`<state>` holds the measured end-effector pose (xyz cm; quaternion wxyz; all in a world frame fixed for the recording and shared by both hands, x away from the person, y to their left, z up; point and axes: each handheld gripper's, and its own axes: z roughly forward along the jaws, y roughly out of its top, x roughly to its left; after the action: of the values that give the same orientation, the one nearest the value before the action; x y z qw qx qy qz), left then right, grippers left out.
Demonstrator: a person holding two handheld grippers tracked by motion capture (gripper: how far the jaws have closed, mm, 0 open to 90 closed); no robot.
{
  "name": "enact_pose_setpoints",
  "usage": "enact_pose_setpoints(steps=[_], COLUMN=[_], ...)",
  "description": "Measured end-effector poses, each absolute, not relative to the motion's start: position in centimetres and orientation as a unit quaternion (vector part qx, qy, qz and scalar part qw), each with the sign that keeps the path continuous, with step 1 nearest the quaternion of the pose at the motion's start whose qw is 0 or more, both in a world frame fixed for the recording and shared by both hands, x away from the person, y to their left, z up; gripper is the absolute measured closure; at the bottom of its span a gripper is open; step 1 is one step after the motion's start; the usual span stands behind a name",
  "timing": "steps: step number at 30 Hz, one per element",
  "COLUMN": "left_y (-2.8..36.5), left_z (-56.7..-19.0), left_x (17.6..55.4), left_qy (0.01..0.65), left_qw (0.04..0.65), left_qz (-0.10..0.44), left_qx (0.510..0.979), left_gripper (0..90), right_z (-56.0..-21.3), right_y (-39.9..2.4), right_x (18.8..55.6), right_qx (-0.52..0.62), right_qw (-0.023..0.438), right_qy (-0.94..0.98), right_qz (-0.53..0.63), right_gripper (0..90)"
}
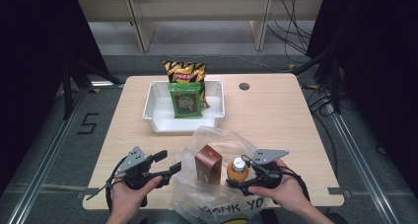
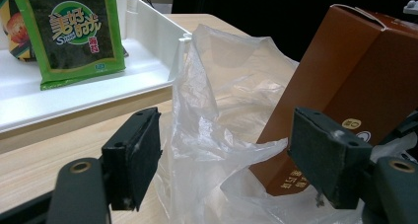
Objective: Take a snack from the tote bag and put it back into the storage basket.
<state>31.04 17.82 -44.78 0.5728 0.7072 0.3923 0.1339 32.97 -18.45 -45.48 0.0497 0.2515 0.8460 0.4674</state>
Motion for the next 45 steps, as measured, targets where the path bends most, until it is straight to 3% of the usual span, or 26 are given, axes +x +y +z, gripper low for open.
enact_pose_setpoints(steps=[3, 20, 22, 31, 45], left_y=[17.7, 17.6, 17.6, 17.6, 17.7], left_z=[-44.8, -45.0, -45.0, -45.1, -45.0], left_x=[31.0, 31.1, 31.1, 31.1, 31.1], left_qy=[0.392, 0.389, 0.389, 0.389, 0.39], left_qw=[0.574, 0.573, 0.573, 0.573, 0.574], left_qz=[0.133, 0.131, 0.131, 0.13, 0.131], left_qx=[0.706, 0.709, 0.709, 0.71, 0.708], left_gripper=[27.5, 27.5, 27.5, 27.6, 27.7], right_z=[-45.7, -45.7, -45.4, -44.4, -42.4], right_y=[-18.3, -18.4, -18.3, -18.5, -18.7], right_x=[32.7, 32.9, 32.6, 32.8, 32.9], right_qx=[0.261, 0.244, 0.254, 0.24, 0.235], right_qw=[0.037, 0.063, 0.044, 0.067, 0.056], right_qy=[0.847, 0.855, 0.853, 0.848, 0.84], right_qz=[0.461, 0.453, 0.454, 0.467, 0.485], right_gripper=[26.6, 31.9, 31.9, 31.9, 32.0])
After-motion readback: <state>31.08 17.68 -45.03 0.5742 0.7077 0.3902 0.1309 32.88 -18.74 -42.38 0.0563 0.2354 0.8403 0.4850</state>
